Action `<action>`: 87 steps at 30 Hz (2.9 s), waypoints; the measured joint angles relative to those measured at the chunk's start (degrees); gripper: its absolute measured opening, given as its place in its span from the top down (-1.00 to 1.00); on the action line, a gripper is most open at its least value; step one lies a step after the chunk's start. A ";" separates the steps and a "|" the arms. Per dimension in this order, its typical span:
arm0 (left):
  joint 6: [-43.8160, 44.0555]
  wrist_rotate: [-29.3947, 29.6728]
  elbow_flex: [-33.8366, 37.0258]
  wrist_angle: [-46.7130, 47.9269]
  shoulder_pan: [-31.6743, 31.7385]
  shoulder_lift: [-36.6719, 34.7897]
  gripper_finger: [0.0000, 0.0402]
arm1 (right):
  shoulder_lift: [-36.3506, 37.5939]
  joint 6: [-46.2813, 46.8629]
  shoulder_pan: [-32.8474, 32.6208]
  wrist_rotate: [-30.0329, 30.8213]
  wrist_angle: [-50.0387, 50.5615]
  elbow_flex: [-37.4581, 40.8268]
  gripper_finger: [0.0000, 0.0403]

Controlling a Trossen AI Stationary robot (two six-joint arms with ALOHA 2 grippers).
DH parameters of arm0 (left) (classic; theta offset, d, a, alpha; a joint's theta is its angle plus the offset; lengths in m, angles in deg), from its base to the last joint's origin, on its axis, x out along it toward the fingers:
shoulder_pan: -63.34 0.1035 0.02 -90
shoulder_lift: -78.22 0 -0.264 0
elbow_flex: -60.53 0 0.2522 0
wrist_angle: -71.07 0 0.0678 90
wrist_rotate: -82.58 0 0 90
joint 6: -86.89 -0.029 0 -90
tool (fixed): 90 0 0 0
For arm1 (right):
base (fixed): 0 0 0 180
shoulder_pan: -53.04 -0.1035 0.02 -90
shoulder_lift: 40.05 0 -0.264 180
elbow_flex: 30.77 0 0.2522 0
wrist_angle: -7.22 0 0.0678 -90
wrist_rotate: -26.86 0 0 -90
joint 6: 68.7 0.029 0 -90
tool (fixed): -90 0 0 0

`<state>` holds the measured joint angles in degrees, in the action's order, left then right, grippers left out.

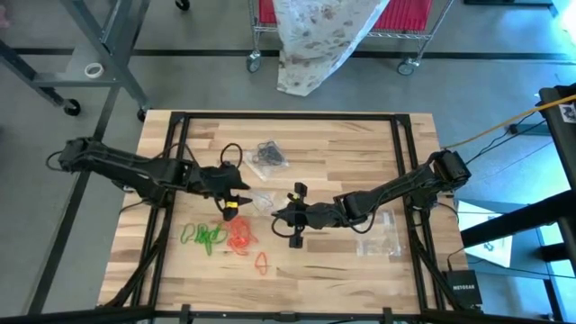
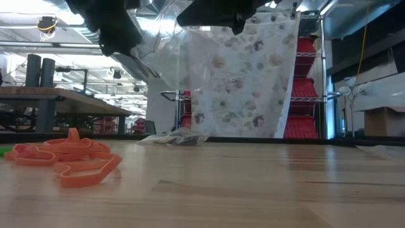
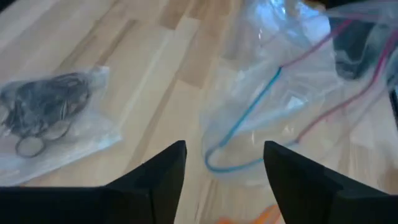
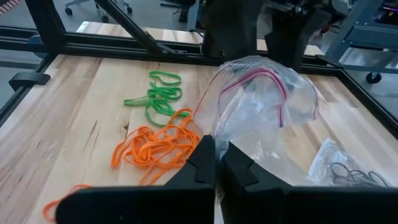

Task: Sort rubber bands
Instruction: Open the transparent zip bag

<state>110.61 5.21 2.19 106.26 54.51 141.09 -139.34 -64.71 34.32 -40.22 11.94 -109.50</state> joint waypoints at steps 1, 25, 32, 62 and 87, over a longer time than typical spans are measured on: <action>-0.13 0.02 0.61 -1.08 0.41 0.00 -0.05 | 0.00 -0.01 0.00 0.00 0.00 0.00 1.00; -9.17 -4.93 5.72 -24.88 2.06 7.96 0.94 | 0.00 -1.45 0.00 -1.05 -0.52 0.00 1.00; -4.71 14.46 5.56 -19.03 1.91 7.83 0.99 | -0.03 3.11 0.38 0.72 -1.06 0.00 1.00; -15.01 21.03 3.19 -7.85 -6.92 2.71 1.00 | 8.07 -13.80 4.83 2.80 23.75 -8.90 0.10; -20.50 20.85 3.19 -9.07 -10.35 2.71 1.00 | 2.53 -17.34 7.49 -4.30 24.35 -8.85 0.51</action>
<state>90.11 26.05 5.38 97.19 44.16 143.80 -136.80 -82.05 41.81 -44.52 36.29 -118.35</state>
